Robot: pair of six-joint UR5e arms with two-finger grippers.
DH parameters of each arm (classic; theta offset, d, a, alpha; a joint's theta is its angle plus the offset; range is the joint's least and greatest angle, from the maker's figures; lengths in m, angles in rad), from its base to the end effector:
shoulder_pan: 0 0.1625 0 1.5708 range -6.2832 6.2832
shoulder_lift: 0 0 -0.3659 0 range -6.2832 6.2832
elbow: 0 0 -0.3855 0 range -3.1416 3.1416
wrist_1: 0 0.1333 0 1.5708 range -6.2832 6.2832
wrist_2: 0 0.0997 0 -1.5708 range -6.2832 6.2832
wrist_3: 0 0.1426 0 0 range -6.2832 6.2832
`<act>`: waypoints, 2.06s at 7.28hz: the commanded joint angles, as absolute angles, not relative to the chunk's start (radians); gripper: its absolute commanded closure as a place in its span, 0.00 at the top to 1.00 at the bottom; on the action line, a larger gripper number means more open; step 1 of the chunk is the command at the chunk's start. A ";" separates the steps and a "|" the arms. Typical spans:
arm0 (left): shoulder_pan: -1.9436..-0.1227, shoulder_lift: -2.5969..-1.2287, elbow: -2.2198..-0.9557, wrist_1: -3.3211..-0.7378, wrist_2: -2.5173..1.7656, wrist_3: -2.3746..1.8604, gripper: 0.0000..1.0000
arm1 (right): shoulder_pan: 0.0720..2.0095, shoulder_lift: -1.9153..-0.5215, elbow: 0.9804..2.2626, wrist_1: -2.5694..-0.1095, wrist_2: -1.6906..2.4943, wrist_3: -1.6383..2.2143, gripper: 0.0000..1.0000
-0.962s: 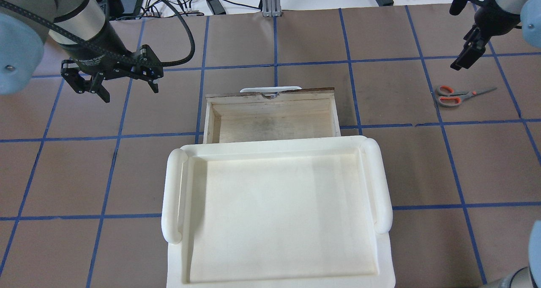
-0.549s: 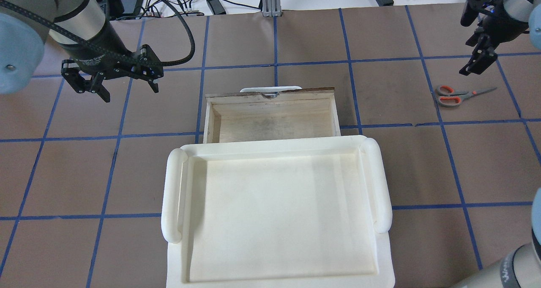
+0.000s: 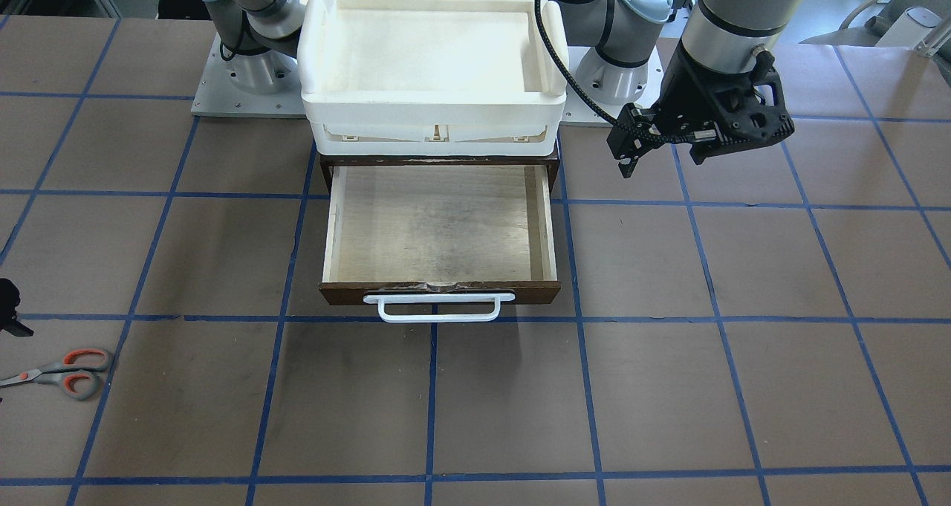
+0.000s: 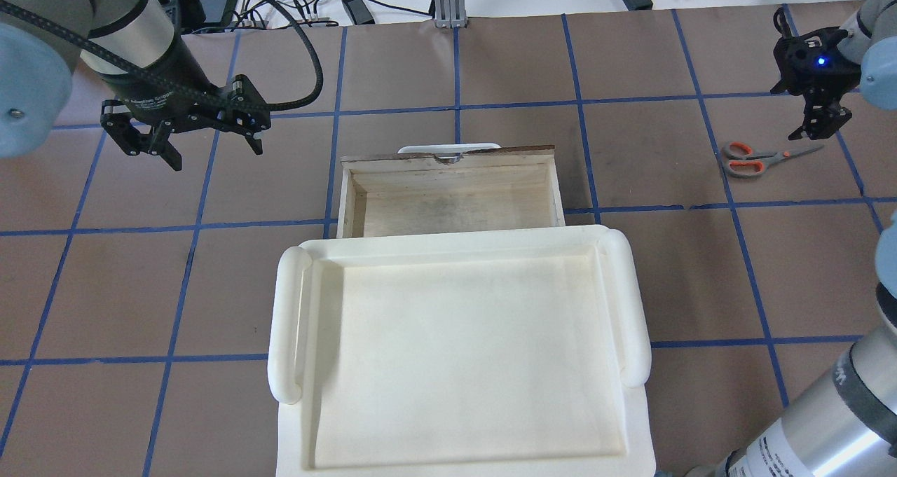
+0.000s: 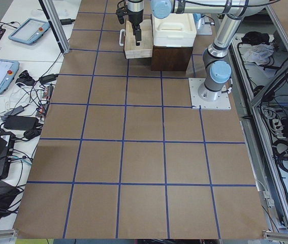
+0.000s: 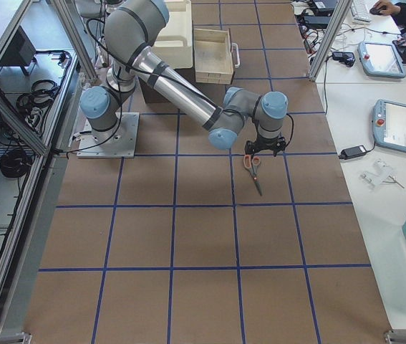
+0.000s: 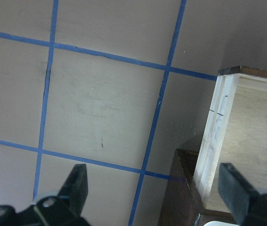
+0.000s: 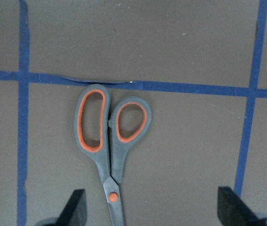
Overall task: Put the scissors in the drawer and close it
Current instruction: 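Move the right gripper over the grey-and-orange scissors and lower it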
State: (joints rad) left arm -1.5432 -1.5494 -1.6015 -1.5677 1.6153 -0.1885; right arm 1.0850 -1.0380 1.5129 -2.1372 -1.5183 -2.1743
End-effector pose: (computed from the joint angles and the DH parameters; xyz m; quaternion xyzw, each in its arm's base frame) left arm -0.1138 -0.4798 0.3817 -0.1077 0.9939 0.0013 0.0224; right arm -0.1748 -0.6326 0.1687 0.7472 -0.6625 0.0364 0.0381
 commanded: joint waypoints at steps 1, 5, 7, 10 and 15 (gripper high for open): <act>-1.545 -1.549 -1.601 -1.568 1.615 -0.189 1.00 | 1.085 -0.991 1.509 -2.183 -1.539 -2.276 0.98; -1.545 -1.551 -1.601 -1.568 1.615 -0.187 1.00 | 1.085 -0.940 1.516 -2.187 -1.560 -2.286 0.99; -1.543 -1.549 -1.601 -1.568 1.615 -0.189 1.00 | 1.085 -0.934 1.520 -2.223 -1.552 -2.287 1.00; -1.543 -1.549 -1.601 -1.568 1.615 -0.187 1.00 | 1.085 -0.928 1.540 -2.215 -1.551 -2.280 0.99; -1.543 -1.549 -1.601 -1.568 1.615 -0.189 1.00 | 1.072 -0.933 1.555 -2.221 -1.559 -2.295 0.94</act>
